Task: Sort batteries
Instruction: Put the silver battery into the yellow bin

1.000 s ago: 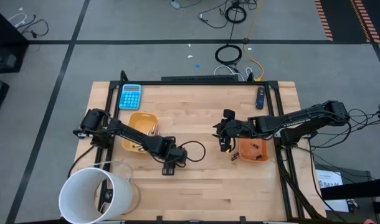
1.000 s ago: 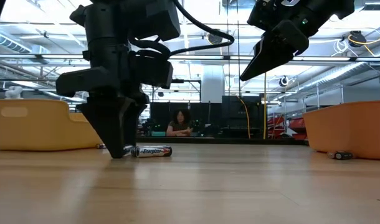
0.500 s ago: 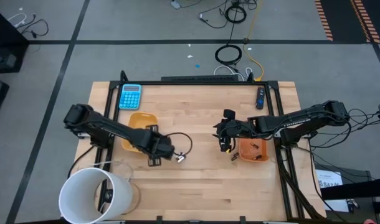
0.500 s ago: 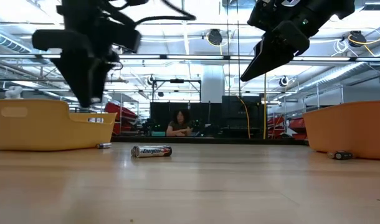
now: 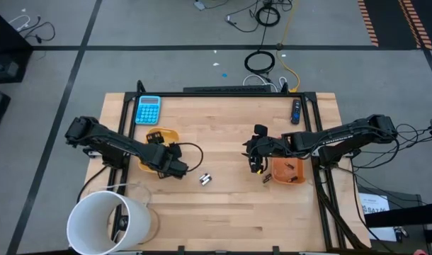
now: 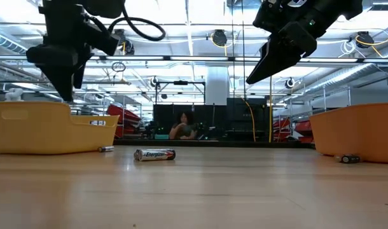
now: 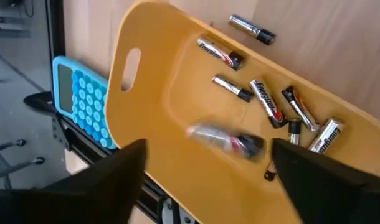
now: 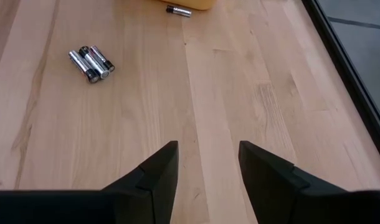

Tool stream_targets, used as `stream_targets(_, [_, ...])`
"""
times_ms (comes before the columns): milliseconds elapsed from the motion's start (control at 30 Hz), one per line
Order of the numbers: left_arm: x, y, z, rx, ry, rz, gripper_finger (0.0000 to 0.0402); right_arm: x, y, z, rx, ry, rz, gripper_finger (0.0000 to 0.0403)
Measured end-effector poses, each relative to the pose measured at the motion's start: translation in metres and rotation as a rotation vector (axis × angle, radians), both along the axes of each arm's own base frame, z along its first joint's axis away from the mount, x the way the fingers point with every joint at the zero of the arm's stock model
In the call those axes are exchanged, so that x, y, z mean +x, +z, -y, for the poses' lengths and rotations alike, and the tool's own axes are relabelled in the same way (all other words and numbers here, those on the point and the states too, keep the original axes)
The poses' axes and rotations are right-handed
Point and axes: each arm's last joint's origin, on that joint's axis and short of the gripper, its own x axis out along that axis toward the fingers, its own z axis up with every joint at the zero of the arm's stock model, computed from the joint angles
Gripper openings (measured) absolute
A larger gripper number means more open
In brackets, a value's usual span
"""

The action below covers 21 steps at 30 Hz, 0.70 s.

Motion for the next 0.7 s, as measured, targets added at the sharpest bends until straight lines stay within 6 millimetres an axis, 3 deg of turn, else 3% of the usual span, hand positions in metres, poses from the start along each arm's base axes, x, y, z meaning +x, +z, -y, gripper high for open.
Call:
stream_targets(100, [0.000, -0.001, -0.003, 0.003, 0.024, 0.003, 0.0385, 0.000, 0.000, 0.000, 0.000, 0.000, 0.000, 0.0160])
stream_targets(300, [0.002, -0.001, -0.010, 0.007, 0.049, 0.011, 0.0353, 0.000, 0.000, 0.000, 0.000, 0.000, 0.000, 0.0160])
stream_targets(533, [0.013, -0.003, -0.009, 0.015, -0.038, 0.096, 0.0351, 0.000, 0.000, 0.000, -0.001, 0.001, -0.001, 0.0160])
stream_targets(700, [0.031, -0.004, -0.007, -0.033, -0.036, 0.274, 0.0351, 0.000, 0.000, 0.000, -0.004, 0.003, -0.002, 0.0160])
